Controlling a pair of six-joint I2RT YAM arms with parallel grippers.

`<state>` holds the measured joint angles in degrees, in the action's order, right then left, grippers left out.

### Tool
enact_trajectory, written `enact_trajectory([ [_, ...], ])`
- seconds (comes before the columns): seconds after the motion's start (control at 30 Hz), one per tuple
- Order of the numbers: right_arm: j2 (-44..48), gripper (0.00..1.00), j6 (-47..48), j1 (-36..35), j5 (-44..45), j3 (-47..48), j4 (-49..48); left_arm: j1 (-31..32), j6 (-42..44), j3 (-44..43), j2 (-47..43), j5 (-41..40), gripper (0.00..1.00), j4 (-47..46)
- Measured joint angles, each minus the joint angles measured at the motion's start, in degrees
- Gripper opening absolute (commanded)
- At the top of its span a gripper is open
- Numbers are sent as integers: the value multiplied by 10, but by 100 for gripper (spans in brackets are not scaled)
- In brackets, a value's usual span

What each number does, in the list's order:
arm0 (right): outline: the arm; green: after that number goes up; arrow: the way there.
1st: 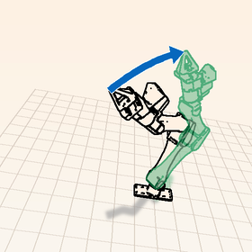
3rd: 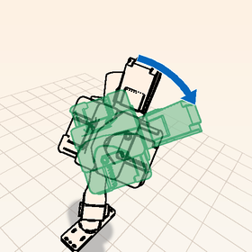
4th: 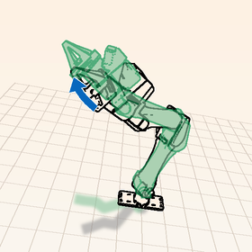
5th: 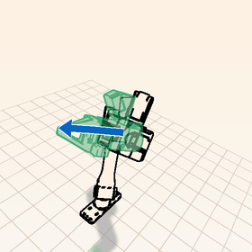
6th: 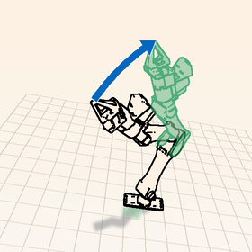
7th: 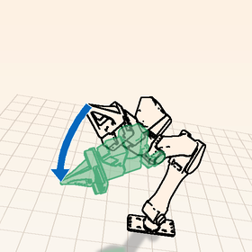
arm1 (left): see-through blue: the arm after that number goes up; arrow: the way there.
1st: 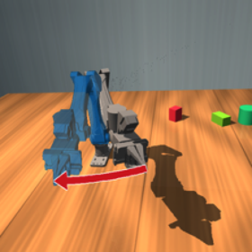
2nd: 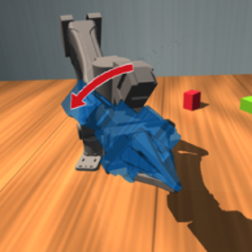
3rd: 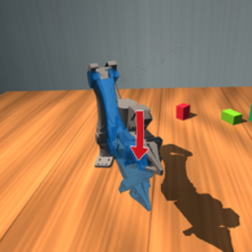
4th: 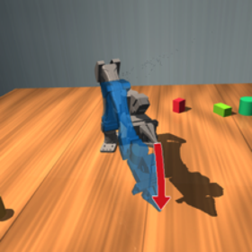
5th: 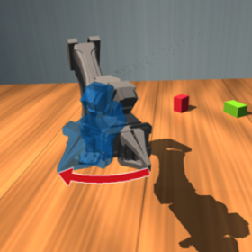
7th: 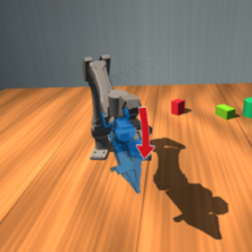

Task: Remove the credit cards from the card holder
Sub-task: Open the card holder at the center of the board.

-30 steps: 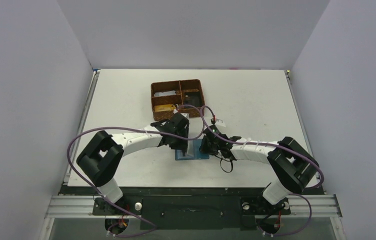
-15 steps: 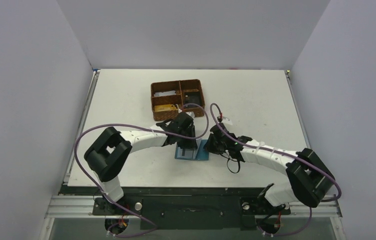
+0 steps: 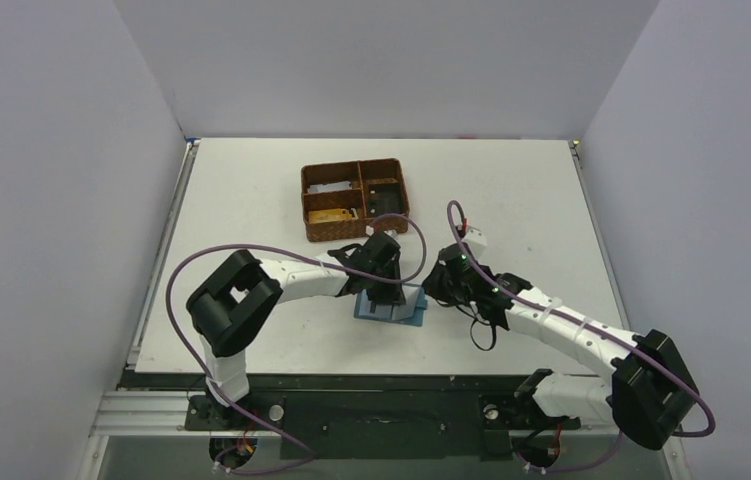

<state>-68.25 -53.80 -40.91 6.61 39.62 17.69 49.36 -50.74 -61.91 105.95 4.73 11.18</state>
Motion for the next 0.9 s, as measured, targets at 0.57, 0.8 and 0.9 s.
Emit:
enact_trajectory([
  [0.57, -136, 10, -35, 0, -81, 27, -76, 1, 8, 8, -34, -43, 11, 23],
  [0.8, -144, 13, -38, 0, -95, 43, -84, -4, 15, 25, -46, -45, 11, 27],
  [0.9, -125, 21, -39, 4, -94, 43, -73, -4, 21, 25, -54, -43, 11, 28],
])
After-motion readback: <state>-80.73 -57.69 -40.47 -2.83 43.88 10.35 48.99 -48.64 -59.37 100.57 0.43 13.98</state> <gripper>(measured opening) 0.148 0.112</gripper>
